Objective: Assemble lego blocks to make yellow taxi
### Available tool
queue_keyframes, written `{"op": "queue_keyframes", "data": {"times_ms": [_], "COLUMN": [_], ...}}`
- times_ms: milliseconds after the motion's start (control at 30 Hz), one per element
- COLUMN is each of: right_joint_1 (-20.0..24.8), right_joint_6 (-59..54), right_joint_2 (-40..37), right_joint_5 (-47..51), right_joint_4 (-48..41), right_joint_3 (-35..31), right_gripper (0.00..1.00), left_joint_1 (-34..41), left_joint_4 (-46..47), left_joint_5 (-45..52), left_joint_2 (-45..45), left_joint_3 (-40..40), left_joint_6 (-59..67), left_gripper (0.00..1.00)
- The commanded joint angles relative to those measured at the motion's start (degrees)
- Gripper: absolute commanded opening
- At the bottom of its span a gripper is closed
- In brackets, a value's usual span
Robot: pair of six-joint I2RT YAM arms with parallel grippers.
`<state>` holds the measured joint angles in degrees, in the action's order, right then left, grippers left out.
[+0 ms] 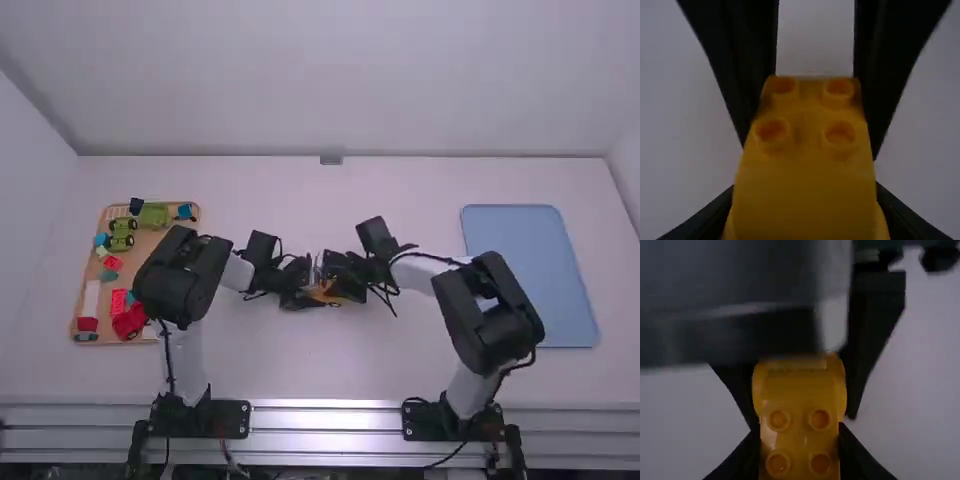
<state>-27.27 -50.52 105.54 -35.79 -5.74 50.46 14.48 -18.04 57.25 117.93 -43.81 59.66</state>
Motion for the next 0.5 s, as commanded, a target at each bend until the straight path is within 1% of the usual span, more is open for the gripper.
{"op": "queue_keyframes", "data": {"times_ms": [0, 67, 133, 167, 200, 267, 333, 467], "right_joint_1": [-0.5, -0.5, -0.7, -0.7, -1.2, -1.7, -2.8, -5.7], "right_joint_6": [1.6, 0.2, -2.6, -2.8, -4.2, -4.1, -3.3, -3.7], "right_joint_2": [5.4, 7.0, 7.8, 7.8, 7.7, 7.7, 7.7, 7.7], "right_joint_5": [3.3, 2.5, 1.2, 1.2, 2.3, 4.3, 9.0, 13.4], "right_joint_4": [-1.7, -3.8, -7.9, -8.2, -10.4, -11.1, -11.2, -10.4], "right_joint_3": [-0.1, 1.7, 4.2, 4.3, 5.5, 5.9, 6.1, 5.5], "right_gripper": [0.00, 0.00, 0.00, 0.00, 0.00, 0.00, 0.00, 0.00], "left_joint_1": [0.6, 0.6, 0.6, 0.6, 0.6, 0.6, 0.6, 0.6], "left_joint_4": [2.3, 2.2, 2.2, 2.1, 2.2, 2.2, 2.2, 2.1], "left_joint_5": [-7.0, -7.0, -7.0, -7.0, -7.0, -7.0, -7.0, -7.4], "left_joint_2": [2.1, 2.1, 2.1, 2.1, 2.1, 2.1, 2.1, 2.1], "left_joint_3": [2.0, 2.0, 2.0, 2.0, 2.0, 2.0, 2.0, 2.0], "left_joint_6": [-3.9, -3.9, -3.9, -3.9, -3.9, -3.9, -3.9, -4.8], "left_gripper": [0.12, 0.12, 0.12, 0.12, 0.12, 0.11, 0.11, 0.10]}}
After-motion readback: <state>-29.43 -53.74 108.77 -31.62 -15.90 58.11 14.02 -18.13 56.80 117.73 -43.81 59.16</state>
